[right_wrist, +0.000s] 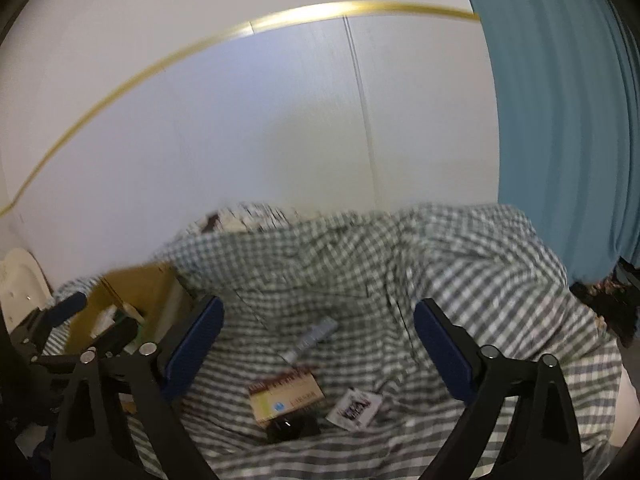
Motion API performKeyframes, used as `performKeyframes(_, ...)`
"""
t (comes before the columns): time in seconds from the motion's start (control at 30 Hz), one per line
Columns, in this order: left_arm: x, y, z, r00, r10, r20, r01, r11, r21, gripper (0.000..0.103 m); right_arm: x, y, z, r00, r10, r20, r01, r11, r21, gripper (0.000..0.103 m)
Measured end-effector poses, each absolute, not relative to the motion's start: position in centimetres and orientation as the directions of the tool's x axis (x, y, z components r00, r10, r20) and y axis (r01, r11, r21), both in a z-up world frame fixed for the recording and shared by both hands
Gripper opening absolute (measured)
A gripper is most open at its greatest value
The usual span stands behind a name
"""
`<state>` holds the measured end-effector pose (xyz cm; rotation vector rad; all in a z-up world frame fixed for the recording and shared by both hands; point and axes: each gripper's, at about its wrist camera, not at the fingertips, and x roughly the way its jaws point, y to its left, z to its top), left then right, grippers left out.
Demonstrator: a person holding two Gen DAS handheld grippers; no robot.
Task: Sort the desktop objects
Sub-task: 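Move both open grippers from the box toward the remaining items, then grasp the Amoxicillin box with left while right grasps the white sachet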
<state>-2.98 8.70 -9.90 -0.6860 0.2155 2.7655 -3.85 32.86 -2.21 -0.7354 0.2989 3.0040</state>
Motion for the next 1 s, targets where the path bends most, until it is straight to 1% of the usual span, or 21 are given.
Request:
performKeyframes(0.1,-4.2,9.5,-12.5,-0.816,0.241,-0.526,-0.333,-0.939,0.086,0.103,-5.2,33.2,-4.5,-0.854,-0.001,-0.521,-0.105,-0.979,0.174,0.089)
performKeyframes(0.2,-5.3,10.1,-14.9,-0.789,0.236,-0.567,-0.346,-0.934,0.093,0.103,-6.4,33.2,-6.9,-0.814,0.003,-0.580,-0.124,-0.978,0.169,0.084)
performKeyframes(0.3,-6.8,10.6,-17.4,-0.766,0.223,-0.603,-0.348,-0.932,0.098,0.103,-7.5,33.1,-9.0,-0.782,0.008,-0.623,-0.139,-0.977,0.161,0.081)
performKeyframes(0.4,-8.1,11.3,-19.3,-0.738,0.222,-0.638,-0.364,-0.926,0.099,0.103,-8.5,32.8,-11.0,-0.757,0.007,-0.653,-0.148,-0.976,0.161,0.081)
performKeyframes(0.47,-8.9,12.0,-20.5,-0.713,0.241,-0.658,-0.393,-0.915,0.092,0.103,-9.2,32.6,-12.2,-0.733,0.013,-0.681,-0.156,-0.976,0.149,0.080)
performKeyframes(0.53,-9.5,13.0,-21.4,-0.688,0.263,-0.677,-0.433,-0.897,0.090,0.103,-9.8,32.7,-13.4,-0.698,0.023,-0.716,-0.175,-0.975,0.139,0.076)
performKeyframes(0.57,-9.7,13.8,-22.1,-0.666,0.276,-0.693,-0.463,-0.881,0.094,0.103,-10.2,32.9,-14.1,-0.677,0.030,-0.735,-0.190,-0.972,0.135,0.075)
performKeyframes(0.7,-10.2,16.4,-24.5,-0.585,0.311,-0.749,-0.567,-0.817,0.104,0.103,-11.1,34.4,-16.3,-0.621,0.025,-0.783,-0.236,-0.959,0.157,0.075)
performKeyframes(0.83,-11.3,18.5,-26.7,-0.530,0.295,-0.795,-0.627,-0.767,0.134,0.103,-11.9,35.7,-17.8,-0.579,0.017,-0.815,-0.283,-0.942,0.182,0.075)
performKeyframes(0.9,-12.2,19.3,-28.0,-0.486,0.289,-0.825,-0.651,-0.749,0.122,0.103,-12.4,35.4,-18.3,-0.561,0.017,-0.828,-0.280,-0.945,0.171,0.075)
performKeyframes(1.0,-13.9,19.9,-29.6,-0.360,0.327,-0.874,-0.673,-0.740,0.001,0.103,-13.2,35.3,-19.2,-0.532,0.000,-0.847,-0.273,-0.947,0.171,0.075)
